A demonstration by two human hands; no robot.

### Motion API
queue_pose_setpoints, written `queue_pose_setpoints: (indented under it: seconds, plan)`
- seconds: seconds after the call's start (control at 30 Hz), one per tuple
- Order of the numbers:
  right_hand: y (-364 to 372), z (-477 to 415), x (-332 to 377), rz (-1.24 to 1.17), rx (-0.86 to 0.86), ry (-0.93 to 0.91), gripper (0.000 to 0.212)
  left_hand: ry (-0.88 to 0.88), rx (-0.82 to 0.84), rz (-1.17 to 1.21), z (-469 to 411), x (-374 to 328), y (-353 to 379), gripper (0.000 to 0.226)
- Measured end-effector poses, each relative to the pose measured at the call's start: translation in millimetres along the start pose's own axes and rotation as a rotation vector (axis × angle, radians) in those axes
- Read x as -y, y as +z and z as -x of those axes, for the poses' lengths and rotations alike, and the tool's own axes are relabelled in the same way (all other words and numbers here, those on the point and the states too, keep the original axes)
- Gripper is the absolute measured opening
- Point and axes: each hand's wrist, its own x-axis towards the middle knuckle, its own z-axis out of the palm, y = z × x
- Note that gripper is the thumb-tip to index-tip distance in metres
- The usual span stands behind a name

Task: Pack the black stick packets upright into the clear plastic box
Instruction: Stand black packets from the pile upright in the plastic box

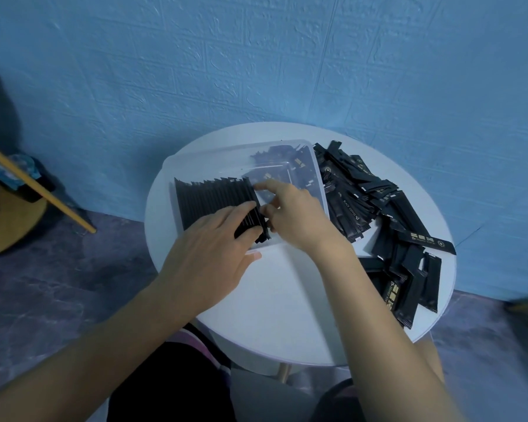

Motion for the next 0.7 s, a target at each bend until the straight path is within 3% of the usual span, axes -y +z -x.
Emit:
queue_pose_setpoints:
  seconds: [0.7]
  plan:
    - [-3, 5, -2, -0.016, 0.034, 0.028, 0.052, 0.037, -0.006, -0.064, -10, 2, 6, 0.047]
